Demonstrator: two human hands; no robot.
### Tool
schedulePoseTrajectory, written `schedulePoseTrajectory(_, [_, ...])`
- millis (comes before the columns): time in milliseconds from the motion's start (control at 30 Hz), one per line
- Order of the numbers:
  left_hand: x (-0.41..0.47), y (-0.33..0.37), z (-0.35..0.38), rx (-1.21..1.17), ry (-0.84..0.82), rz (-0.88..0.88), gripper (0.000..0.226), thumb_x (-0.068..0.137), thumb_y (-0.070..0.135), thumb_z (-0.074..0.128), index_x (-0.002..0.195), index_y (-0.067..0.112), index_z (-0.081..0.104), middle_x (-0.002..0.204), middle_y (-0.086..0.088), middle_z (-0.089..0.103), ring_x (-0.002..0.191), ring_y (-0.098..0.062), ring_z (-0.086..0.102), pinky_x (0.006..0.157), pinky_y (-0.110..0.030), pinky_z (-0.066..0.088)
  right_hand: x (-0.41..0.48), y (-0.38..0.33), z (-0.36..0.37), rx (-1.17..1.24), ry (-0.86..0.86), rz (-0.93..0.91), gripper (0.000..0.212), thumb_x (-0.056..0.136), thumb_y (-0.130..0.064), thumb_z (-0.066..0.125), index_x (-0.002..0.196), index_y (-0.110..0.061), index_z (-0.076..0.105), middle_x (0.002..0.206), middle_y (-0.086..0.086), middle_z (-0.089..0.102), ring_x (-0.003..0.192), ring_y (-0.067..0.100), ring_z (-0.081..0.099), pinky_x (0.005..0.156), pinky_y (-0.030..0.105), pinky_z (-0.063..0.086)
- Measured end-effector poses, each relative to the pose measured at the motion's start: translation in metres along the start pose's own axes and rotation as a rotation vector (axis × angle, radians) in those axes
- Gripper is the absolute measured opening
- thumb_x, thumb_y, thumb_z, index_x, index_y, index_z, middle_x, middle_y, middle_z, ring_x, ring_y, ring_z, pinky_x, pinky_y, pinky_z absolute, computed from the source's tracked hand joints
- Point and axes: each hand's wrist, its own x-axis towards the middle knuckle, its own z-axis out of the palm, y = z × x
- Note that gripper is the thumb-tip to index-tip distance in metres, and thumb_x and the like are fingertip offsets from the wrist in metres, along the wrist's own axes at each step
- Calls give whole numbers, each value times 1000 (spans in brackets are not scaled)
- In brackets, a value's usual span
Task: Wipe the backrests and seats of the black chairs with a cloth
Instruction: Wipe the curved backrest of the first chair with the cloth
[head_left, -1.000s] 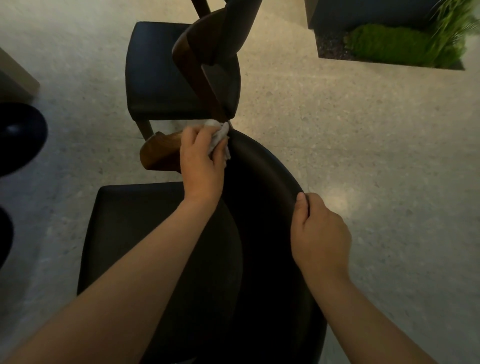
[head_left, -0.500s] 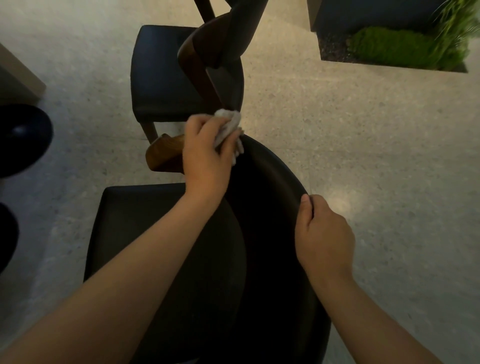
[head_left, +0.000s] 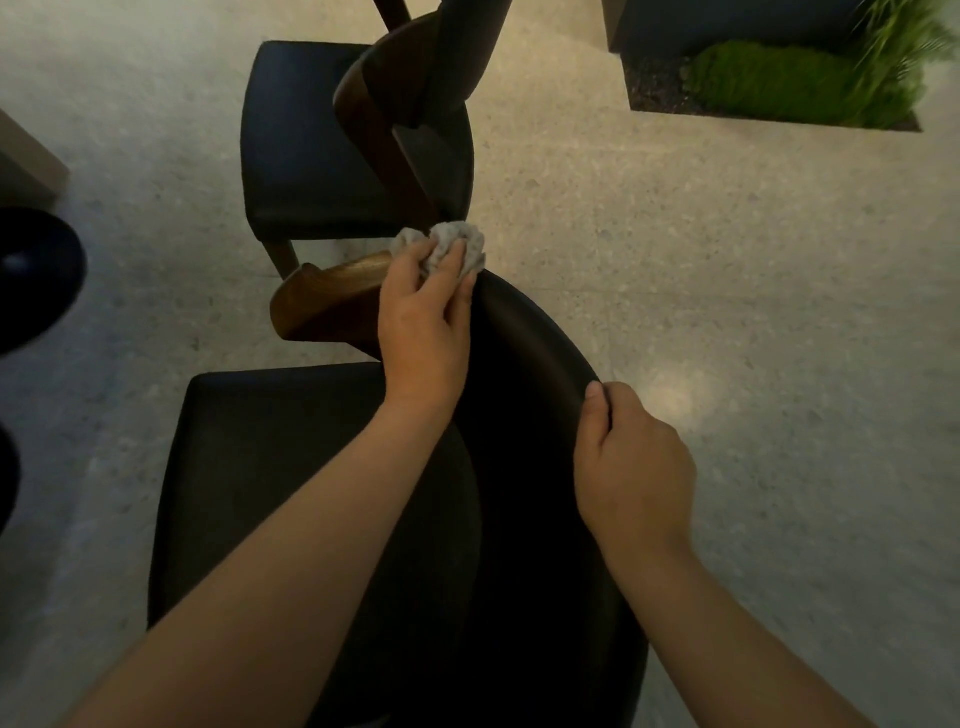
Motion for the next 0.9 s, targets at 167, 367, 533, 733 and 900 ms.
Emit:
schedulePoseTrajectory(167, [-7, 3, 2, -22, 30, -51, 38, 96, 21, 58, 134, 19, 54, 139, -6, 46, 132, -15, 39, 112, -31, 35, 1, 0, 0, 11, -12, 1, 48, 98, -44, 20, 93, -16, 59, 58, -7, 51, 48, 8, 50, 48, 27, 43])
schedulePoseTrajectory(367, [-16, 1, -3, -242, 125, -238, 28, 94, 20, 62, 122, 14, 59, 113, 14, 48, 109, 2, 52, 97, -15, 45, 0, 0, 0, 10, -8, 6, 49, 98, -44, 20, 92, -15, 59, 58, -6, 52, 47, 10, 51, 49, 31, 47])
schedulePoseTrajectory(533, [-37, -1, 2, -337, 163, -459, 24, 93, 21, 62, 116, 13, 63, 108, 12, 51, 98, 10, 54, 84, -3, 43, 0, 1, 1, 10, 2, 9, 46, 99, -42, 23, 88, -15, 58, 56, -6, 50, 46, 10, 49, 47, 28, 39])
schedulePoseTrajectory(733, [-69, -16, 13, -330, 56, -694, 28, 96, 23, 57, 122, 14, 62, 104, 15, 47, 87, 16, 53, 69, 4, 39, 0, 2, 1, 27, 12, 11, 45, 99, -42, 24, 86, -15, 58, 54, -7, 47, 44, 9, 45, 47, 25, 30])
schedulePoseTrajectory(900, [-71, -8, 12, -332, 142, -567, 35, 99, 28, 51, 132, 17, 54, 117, 5, 42, 98, 3, 53, 81, -6, 46, 0, 3, 1, 37, 12, 7, 45, 99, -42, 24, 87, -15, 58, 54, -6, 49, 45, 10, 47, 48, 26, 34])
